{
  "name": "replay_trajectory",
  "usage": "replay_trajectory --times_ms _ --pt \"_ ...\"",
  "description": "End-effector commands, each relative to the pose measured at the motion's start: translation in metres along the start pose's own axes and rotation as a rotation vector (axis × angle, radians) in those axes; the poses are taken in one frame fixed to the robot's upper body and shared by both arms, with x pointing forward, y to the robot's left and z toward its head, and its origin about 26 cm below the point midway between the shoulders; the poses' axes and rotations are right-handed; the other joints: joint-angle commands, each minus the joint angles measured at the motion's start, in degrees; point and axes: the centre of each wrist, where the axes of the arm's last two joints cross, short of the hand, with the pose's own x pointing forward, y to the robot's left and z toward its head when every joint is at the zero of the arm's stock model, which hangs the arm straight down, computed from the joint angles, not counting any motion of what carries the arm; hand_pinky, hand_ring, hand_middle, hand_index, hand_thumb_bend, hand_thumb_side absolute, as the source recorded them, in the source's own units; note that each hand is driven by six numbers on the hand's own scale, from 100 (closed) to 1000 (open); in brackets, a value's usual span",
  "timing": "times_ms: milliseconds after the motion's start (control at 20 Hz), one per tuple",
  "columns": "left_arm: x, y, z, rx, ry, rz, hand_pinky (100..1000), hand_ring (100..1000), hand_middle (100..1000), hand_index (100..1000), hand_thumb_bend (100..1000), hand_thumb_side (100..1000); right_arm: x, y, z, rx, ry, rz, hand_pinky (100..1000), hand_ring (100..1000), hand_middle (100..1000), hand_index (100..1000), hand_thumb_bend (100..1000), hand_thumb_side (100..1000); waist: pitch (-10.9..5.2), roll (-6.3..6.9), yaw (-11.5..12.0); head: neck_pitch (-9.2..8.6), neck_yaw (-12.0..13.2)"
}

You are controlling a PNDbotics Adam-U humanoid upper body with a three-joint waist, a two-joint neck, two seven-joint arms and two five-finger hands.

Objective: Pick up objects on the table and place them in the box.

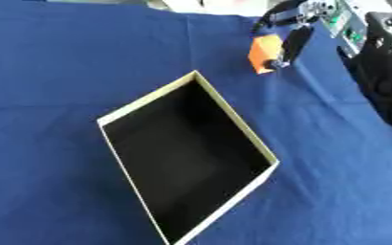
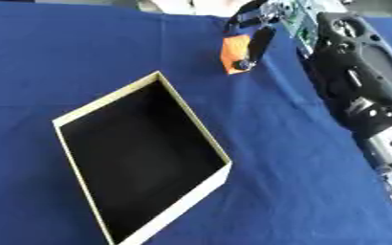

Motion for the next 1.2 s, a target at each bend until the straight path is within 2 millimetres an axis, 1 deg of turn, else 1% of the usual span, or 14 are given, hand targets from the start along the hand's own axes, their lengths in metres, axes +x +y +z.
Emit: replay_trajectory --times_ms 50,400,450,500,550,600,650,750,850,1000,1050,1100,1150,1200 --pt "0.005 0.001 -0.005 -0.014 -0.026 -0.009 336 464 500 666 100 724 -0.007 -0.011 0.009 -0.029 0.035 0.005 1000 1000 1000 1000 323 288 -1.13 0.23 0.1 -0.54 -0.2" --pt "0.005 0.000 -0.004 -0.020 -0.021 -0.007 335 464 500 665 100 725 -0.014 -0.009 0.010 -0.017 0.077 -0.014 997 1000 997 1000 303 282 -1.08 0.26 -0.1 -0.68 -0.2" --pt "0.005 0.000 -0.004 -0.021 -0.020 -0.006 334 463 500 665 100 726 -0.014 -0.008 0.009 -0.016 0.079 -0.017 984 1000 954 1000 277 281 -1.07 0.29 -0.1 -0.69 -0.2" --pt "0.005 0.000 -0.004 -0.023 -0.017 -0.006 334 463 499 664 100 726 -0.014 -0.009 0.009 -0.022 0.075 -0.021 968 1000 885 968 207 277 -1.06 0.33 -0.1 -0.66 -0.2" --pt "0.005 0.000 -0.004 -0.025 -0.016 -0.006 333 463 499 663 100 728 -0.013 -0.009 0.009 -0.036 0.065 -0.030 940 971 756 833 102 277 -1.05 0.37 -0.1 -0.63 -0.2" --pt "0.005 0.000 -0.004 -0.028 -0.015 -0.006 333 464 499 663 100 729 -0.011 -0.012 0.010 -0.071 0.049 -0.044 920 942 658 764 100 260 -1.05 0.41 -0.1 -0.59 -0.2" --pt "0.005 0.000 -0.004 -0.030 -0.014 -0.005 333 466 499 664 100 732 -0.010 -0.014 0.012 -0.114 0.039 -0.052 893 903 518 652 100 246 -1.05 0.44 -0.1 -0.60 -0.2" --pt "0.005 0.000 -0.004 -0.032 -0.013 -0.004 333 468 499 664 100 734 -0.007 -0.018 0.014 -0.202 0.034 -0.064 864 866 452 581 100 144 -1.09 0.47 -0.2 -0.61 -0.2" --pt "0.005 -0.001 -0.004 -0.035 -0.011 -0.003 332 468 499 664 100 733 -0.004 -0.020 0.015 -0.261 0.038 -0.072 853 853 438 567 100 123 -1.15 0.47 -0.3 -0.56 -0.2" --pt "0.005 -0.001 -0.004 -0.037 -0.010 -0.002 332 468 499 664 100 733 -0.003 -0.020 0.015 -0.287 0.040 -0.077 853 853 438 567 100 123 -1.18 0.46 -0.3 -0.54 -0.2" --pt "0.005 -0.001 -0.003 -0.038 -0.008 -0.002 330 468 499 664 100 729 -0.003 -0.022 0.016 -0.298 0.042 -0.080 795 764 331 442 100 100 -1.30 0.45 -0.4 -0.44 -0.2" --pt "0.005 -0.001 -0.003 -0.041 -0.005 -0.003 330 468 500 664 100 729 -0.003 -0.024 0.018 -0.318 0.046 -0.089 784 744 312 419 100 100 -1.49 0.43 -0.7 -0.35 -0.2" --pt "0.005 -0.001 -0.003 -0.043 -0.003 -0.003 330 468 500 664 100 729 -0.002 -0.026 0.019 -0.331 0.049 -0.098 784 744 312 419 100 100 -1.61 0.42 -0.9 -0.30 -0.1" --pt "0.005 -0.001 -0.003 -0.045 0.000 -0.003 330 469 500 664 100 729 -0.001 -0.028 0.020 -0.343 0.051 -0.106 771 728 283 374 100 100 -1.78 0.39 -1.0 -0.25 -0.1"
